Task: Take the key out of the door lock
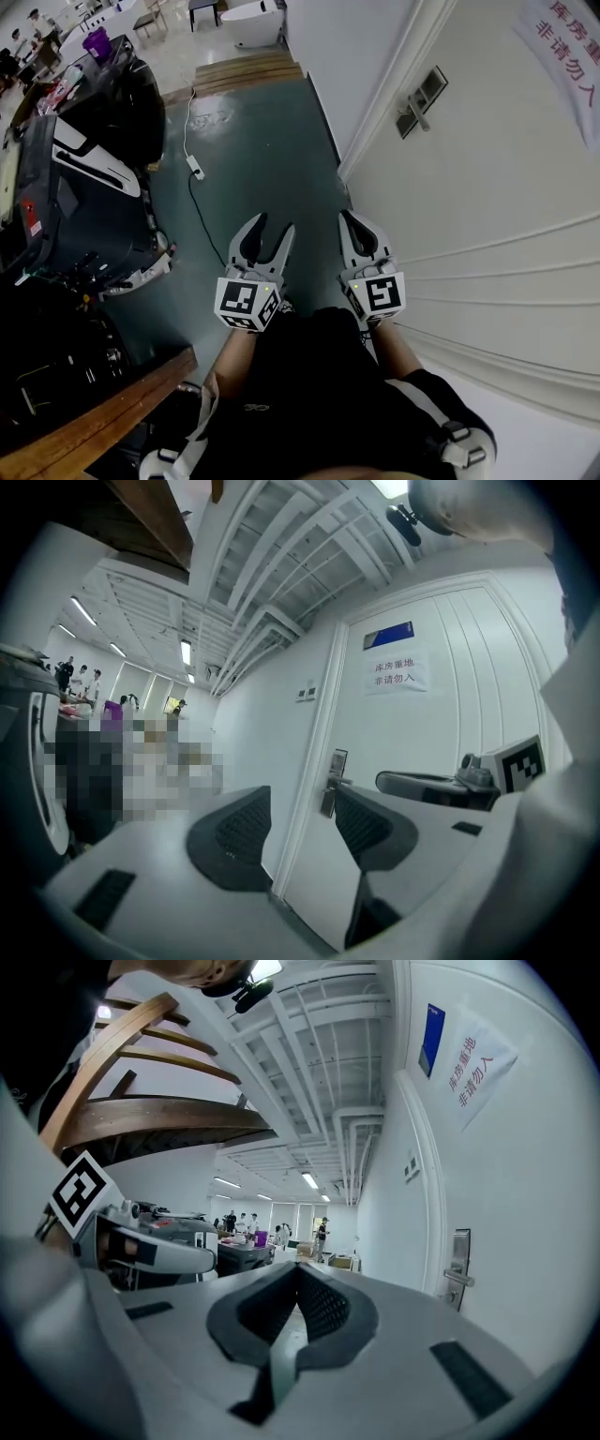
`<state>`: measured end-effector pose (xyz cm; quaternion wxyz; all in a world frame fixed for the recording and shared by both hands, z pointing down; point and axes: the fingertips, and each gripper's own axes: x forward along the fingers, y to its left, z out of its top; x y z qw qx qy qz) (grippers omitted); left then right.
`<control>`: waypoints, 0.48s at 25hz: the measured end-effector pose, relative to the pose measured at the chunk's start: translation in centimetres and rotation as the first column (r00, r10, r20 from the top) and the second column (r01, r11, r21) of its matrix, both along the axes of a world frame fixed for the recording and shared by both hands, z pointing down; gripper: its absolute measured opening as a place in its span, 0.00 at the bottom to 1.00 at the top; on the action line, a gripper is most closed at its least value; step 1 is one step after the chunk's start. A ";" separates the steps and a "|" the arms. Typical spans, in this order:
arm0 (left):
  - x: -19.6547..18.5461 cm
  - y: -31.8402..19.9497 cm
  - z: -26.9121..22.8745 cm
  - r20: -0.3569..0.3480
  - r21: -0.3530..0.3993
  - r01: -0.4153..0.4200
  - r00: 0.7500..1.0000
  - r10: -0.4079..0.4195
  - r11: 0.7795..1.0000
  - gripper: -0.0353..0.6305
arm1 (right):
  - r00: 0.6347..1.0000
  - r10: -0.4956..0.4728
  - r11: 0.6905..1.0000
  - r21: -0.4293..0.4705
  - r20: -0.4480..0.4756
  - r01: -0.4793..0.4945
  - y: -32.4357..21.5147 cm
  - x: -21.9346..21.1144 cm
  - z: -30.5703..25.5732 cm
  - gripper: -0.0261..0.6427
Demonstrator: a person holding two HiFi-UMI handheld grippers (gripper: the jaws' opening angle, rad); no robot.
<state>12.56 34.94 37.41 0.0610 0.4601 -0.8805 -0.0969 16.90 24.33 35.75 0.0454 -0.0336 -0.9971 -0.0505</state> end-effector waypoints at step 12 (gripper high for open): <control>-6.2 -2.2 0.7 -0.023 -0.003 -0.035 0.999 0.035 0.999 0.35 | 0.998 0.050 0.998 -0.027 -0.047 -0.052 -2.8 -5.8 1.5 0.05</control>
